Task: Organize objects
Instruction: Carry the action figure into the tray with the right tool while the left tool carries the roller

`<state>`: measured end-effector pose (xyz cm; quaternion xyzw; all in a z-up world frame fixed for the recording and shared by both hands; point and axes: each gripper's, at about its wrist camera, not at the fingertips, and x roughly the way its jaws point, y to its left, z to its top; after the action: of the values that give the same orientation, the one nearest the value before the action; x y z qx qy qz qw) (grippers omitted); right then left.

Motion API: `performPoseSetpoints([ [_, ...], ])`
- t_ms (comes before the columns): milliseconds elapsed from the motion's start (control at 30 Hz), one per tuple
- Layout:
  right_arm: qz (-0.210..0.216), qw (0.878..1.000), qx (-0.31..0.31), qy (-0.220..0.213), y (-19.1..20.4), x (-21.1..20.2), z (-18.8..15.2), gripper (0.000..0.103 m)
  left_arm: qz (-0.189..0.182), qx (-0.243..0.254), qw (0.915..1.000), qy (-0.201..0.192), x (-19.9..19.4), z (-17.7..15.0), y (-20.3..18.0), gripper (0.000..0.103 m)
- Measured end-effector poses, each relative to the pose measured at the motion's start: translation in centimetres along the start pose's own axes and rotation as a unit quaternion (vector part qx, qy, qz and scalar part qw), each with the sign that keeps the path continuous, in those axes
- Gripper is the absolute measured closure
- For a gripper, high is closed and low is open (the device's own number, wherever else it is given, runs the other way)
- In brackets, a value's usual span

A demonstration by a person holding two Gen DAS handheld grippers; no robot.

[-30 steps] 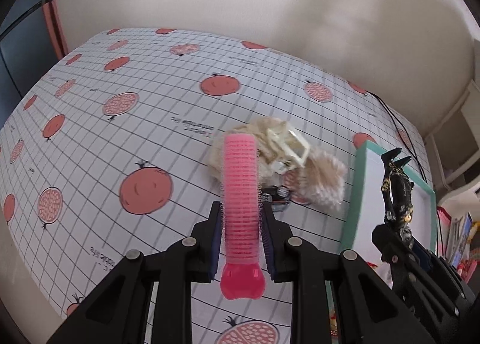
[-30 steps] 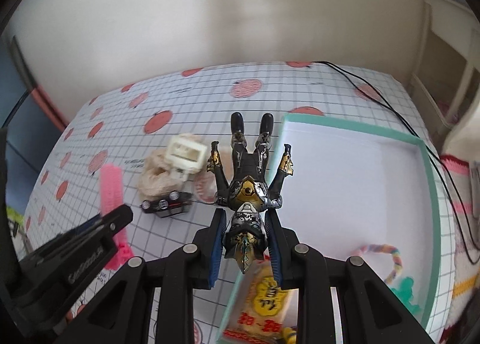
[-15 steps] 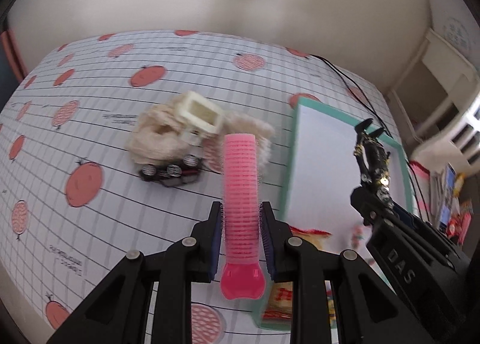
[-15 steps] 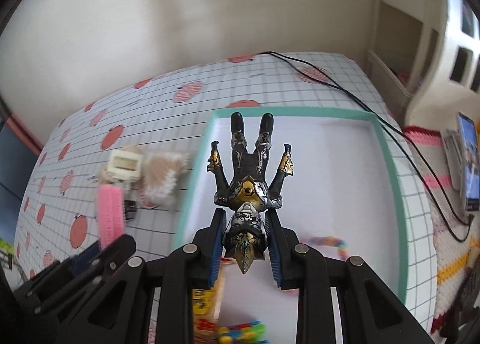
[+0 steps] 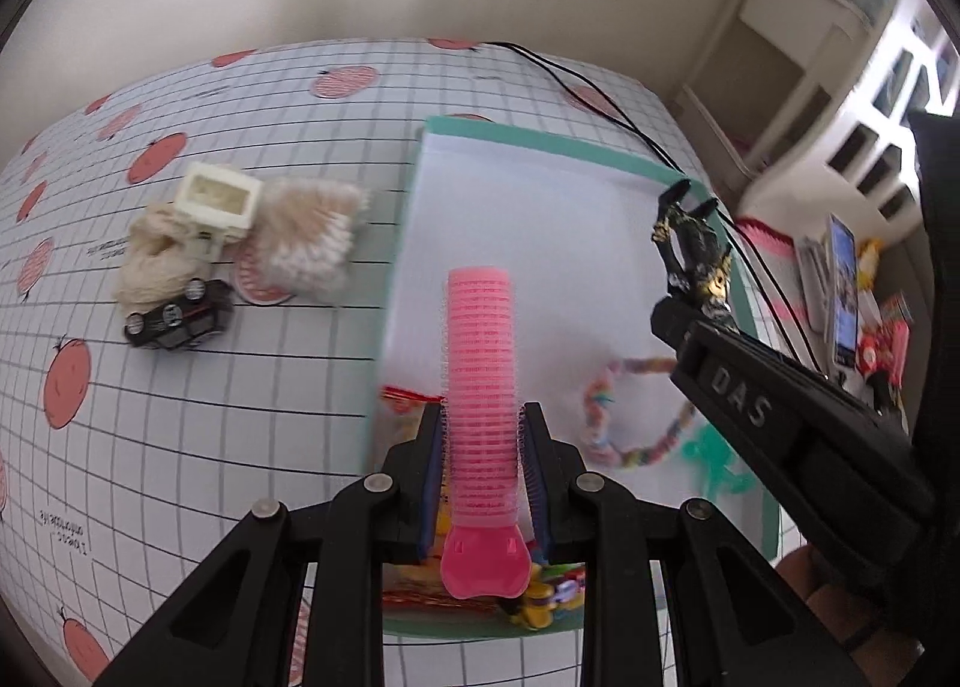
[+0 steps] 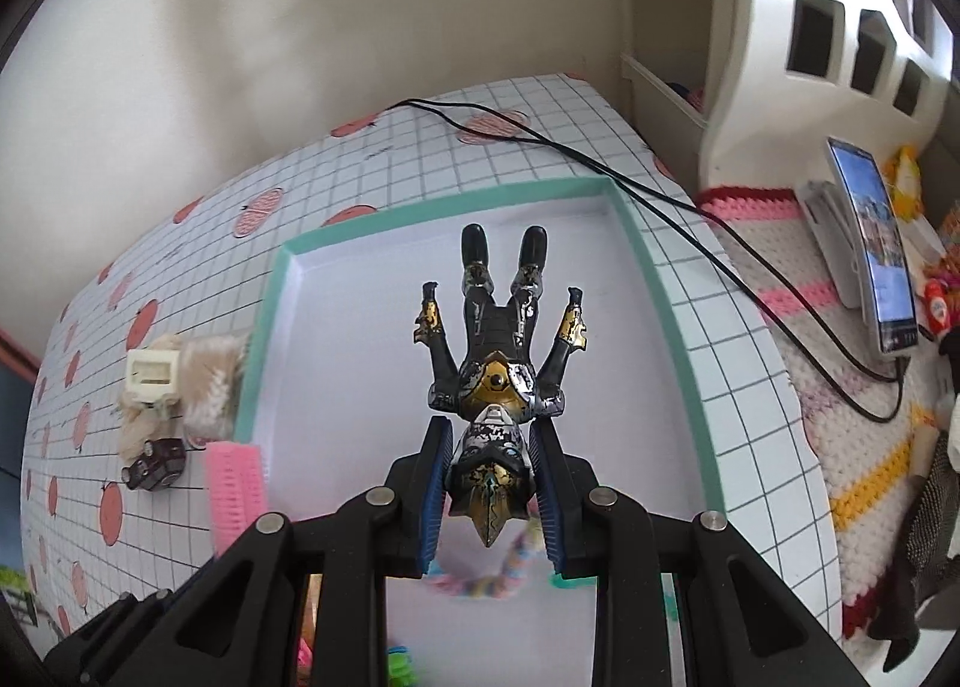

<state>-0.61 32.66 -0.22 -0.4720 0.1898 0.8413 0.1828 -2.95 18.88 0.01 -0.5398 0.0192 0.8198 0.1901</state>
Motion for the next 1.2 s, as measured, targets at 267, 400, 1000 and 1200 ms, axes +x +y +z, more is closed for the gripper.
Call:
performPoseSetpoints([
  [267,-0.005,1.000,-0.005,0.018,-0.1,1.1,-0.2,0.074,-0.002,0.009,0.9999,0.014,0.6,-0.2,-0.3,0.077],
  [400,-0.003,1.000,-0.016,0.021,0.3,1.1,-0.4,0.074,-0.016,-0.010,0.9996,0.021,0.8,-0.2,0.3,0.077],
  [1000,0.004,0.999,-0.022,0.033,0.3,1.6,-0.7,0.072,-0.045,-0.002,0.9988,0.017,0.9,-0.3,0.2,0.076],
  [1200,0.001,1.000,-0.011,0.021,0.0,1.4,-0.6,0.069,-0.052,-0.002,0.9986,0.010,0.6,-0.4,0.5,0.063],
])
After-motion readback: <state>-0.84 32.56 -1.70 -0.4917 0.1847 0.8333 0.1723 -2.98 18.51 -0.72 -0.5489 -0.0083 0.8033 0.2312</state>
